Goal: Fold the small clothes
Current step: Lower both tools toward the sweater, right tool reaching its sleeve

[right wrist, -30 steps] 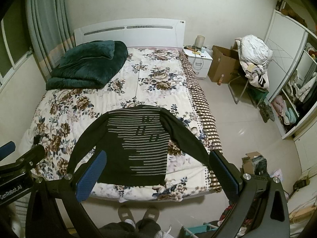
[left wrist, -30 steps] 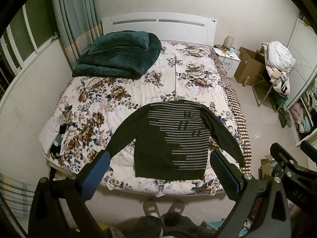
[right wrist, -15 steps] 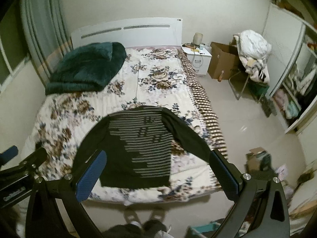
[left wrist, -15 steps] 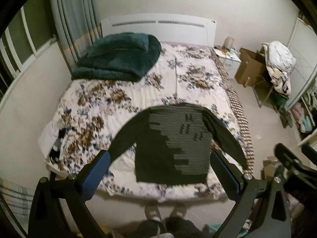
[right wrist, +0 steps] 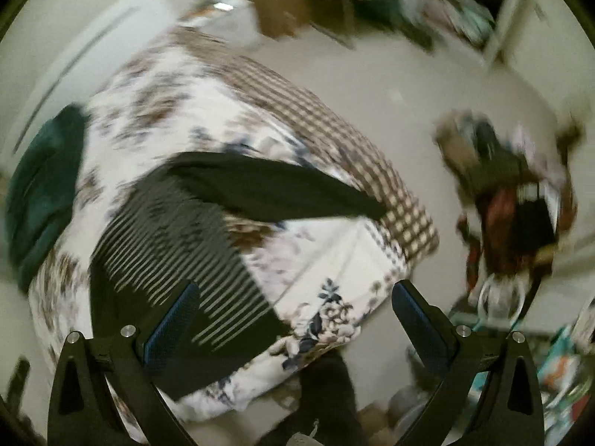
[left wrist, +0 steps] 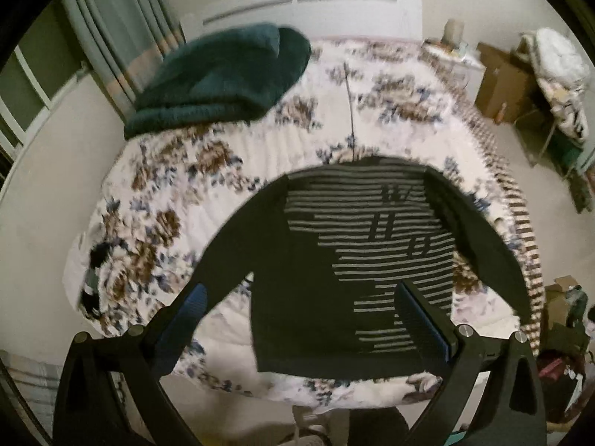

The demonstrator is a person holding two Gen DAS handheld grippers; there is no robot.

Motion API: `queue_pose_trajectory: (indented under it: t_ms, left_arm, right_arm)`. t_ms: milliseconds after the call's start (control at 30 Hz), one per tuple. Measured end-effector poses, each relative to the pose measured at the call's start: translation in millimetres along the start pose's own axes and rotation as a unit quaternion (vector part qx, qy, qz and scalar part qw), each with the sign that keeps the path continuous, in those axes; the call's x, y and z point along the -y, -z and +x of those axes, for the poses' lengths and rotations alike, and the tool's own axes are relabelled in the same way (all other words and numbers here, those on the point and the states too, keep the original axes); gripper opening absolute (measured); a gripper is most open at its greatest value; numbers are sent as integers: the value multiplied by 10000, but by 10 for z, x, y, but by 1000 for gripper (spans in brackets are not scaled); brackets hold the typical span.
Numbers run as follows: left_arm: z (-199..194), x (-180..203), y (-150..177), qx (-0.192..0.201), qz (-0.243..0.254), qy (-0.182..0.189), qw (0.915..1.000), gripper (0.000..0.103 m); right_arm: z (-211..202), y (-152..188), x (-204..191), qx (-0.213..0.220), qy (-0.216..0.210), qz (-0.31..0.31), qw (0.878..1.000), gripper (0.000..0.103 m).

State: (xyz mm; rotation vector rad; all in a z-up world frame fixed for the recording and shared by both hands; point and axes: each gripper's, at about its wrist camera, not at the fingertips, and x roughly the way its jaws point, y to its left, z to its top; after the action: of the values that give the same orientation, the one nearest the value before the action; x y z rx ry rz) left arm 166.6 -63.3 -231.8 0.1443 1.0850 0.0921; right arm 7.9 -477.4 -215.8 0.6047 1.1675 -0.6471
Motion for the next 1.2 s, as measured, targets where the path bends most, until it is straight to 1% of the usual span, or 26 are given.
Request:
queue_pose_trajectory:
  t_ms: [33, 133, 200, 267, 333, 367, 433, 467, 533, 567, 600, 633, 667, 700, 733, 767, 800, 933, 967, 1033, 1067, 1100, 1133, 1167, 1200]
  left_arm:
    - [221, 121, -15, -82, 3, -115, 9999, 103]
    - [725, 391, -43, -330, 5, -348, 9988, 103]
    - [1022, 542, -40, -512, 13, -425, 9978, 103]
    - [1373, 725, -26, -745, 55, -437, 9963, 103]
    - [1670, 857, -15, -860, 146, -483, 9950, 103]
    - [1784, 930, -5, -904, 182, -506, 9945, 103]
    - [2020, 1079, -2, -952, 240, -520, 9938, 103]
    - [2125, 1146, 5, -983, 271, -526, 9934, 103]
    - [2348, 1269, 4, -1056, 311, -478, 9928, 103]
    - [2436, 1321, 9, -1093, 323, -453, 9925, 103]
    - [2533, 1376, 8, -1120, 333, -419, 9923, 103]
    - [2631, 1446, 14, -1124, 350, -367, 9924, 103]
    - [2687, 1492, 25, -1117, 378, -342, 9924, 103]
    - [2745, 1548, 36, -1115, 419, -322, 9924, 103]
    - [2812, 1615, 49, -1121, 481, -277, 9921, 103]
    - [2852, 1666, 64, -1129, 525, -247, 9919, 103]
    - [2889, 1722, 78, -1141, 577, -215, 9916, 103]
    - [2923, 1861, 108, -1155, 717, -75, 9907, 103]
    - [2910, 1885, 102, -1141, 736, -34, 9907, 103]
    - [2882, 1912, 92, -1106, 758, 41, 9910, 103]
    - [2871, 1918, 90, -1094, 761, 56, 9911, 103]
    - [2862, 1922, 90, -1091, 761, 70, 9911, 103]
    - [2861, 1922, 87, -1101, 761, 90, 9910, 103]
    - [2864, 1919, 89, -1117, 761, 97, 9908, 103]
    - [2869, 1912, 92, -1135, 761, 95, 9906, 103]
  right_arm:
    - [271, -95, 179, -132, 8, 215, 9997, 103]
    - [1132, -363, 645, -559, 57, 724, 9958, 103]
    - [1690, -537, 917, -785, 61, 994, 9919, 103]
    - [2231, -675, 1181, -899, 136, 1223, 9883, 103]
    - [2645, -734, 1309, -993, 190, 1386, 9852, 103]
    - [2932, -775, 1436, -1079, 191, 1554, 9818, 102]
    - [3333, -815, 1560, -1233, 72, 1822, 9755, 101]
    - [3469, -817, 1584, -1281, -1, 1898, 9734, 101]
    - [3757, -843, 1648, -1314, -84, 2020, 9705, 95]
    - [3886, -859, 1663, -1316, -193, 2045, 9698, 88]
    - [3990, -873, 1661, -1342, -273, 2035, 9694, 78]
    - [4063, -883, 1658, -1346, -345, 2028, 9693, 71]
    - [4095, -892, 1649, -1271, -432, 2019, 9701, 53]
    - [4094, -906, 1641, -1164, -458, 1991, 9720, 27]
    - [4052, -930, 1631, -1014, -379, 1947, 9749, 15]
    - [4006, -953, 1625, -897, -309, 1933, 9765, 8]
    - [3961, -984, 1630, -785, -330, 1971, 9767, 7]
    - [3612, -1137, 1650, -355, -445, 2149, 9750, 6]
    - [3500, -1222, 1647, -164, -529, 2179, 9744, 6]
    - [3277, -1360, 1607, 6, -666, 2098, 9755, 7]
    - [3265, -1443, 1626, 52, -709, 2090, 9753, 13]
    - [3245, -1459, 1642, -14, -623, 2146, 9747, 35]
    - [3279, -1470, 1703, -141, -402, 2247, 9735, 48]
    - [3319, -1452, 1794, -300, -153, 2452, 9689, 59]
    - [3337, -1396, 1909, -382, -129, 2755, 9605, 59]
